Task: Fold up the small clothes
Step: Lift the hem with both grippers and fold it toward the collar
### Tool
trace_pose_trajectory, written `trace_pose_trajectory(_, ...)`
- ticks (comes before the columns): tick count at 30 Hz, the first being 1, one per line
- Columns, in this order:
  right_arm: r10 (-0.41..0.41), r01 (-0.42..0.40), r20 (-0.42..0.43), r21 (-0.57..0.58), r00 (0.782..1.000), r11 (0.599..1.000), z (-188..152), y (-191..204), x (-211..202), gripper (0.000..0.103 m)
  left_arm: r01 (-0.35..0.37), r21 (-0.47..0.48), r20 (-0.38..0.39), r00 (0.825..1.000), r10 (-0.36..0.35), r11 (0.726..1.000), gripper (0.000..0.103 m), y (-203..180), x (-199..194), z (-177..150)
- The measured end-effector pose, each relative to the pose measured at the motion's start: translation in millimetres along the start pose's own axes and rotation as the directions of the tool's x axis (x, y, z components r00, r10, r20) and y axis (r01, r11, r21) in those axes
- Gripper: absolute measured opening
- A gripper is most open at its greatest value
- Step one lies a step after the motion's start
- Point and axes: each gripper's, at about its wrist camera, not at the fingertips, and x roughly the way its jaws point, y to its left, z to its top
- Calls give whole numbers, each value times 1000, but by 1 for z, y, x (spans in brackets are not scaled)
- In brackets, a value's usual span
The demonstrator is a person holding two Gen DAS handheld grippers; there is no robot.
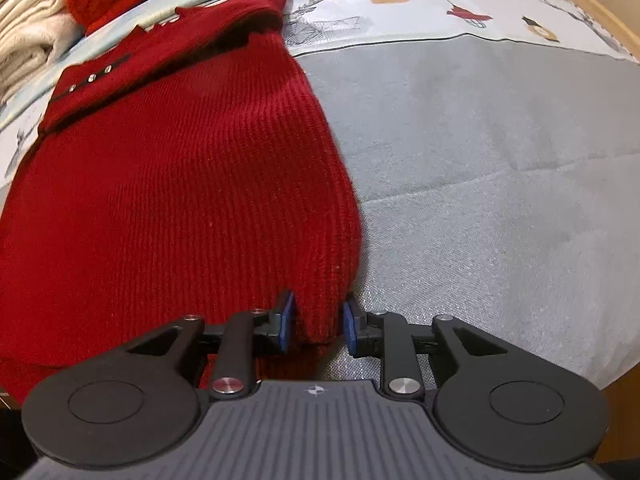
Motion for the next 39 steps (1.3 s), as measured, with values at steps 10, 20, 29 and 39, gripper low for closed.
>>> trace_pose_trajectory(10,-2,2,3,-8,1000,1000,0,2,2,29,-17,35,19,1000,16,999,20,-8,1,-3)
trace_pose_trajectory(20,12,-13,25,21,1000,1000,-1,-3,-3,22,-11,31,15,1000,11,999,19,-5,-4,-5)
trace_pose_trajectory(29,8,-8,14,4,1000,1000,2,-1,2,26,-19,47,9,1000,18,999,22,-8,0,-3)
trace_pose_trajectory(39,26,-27,100,12,995,1000,2,-1,-15,20,-6,64,80,997,0,998,11,-14,-16,-3)
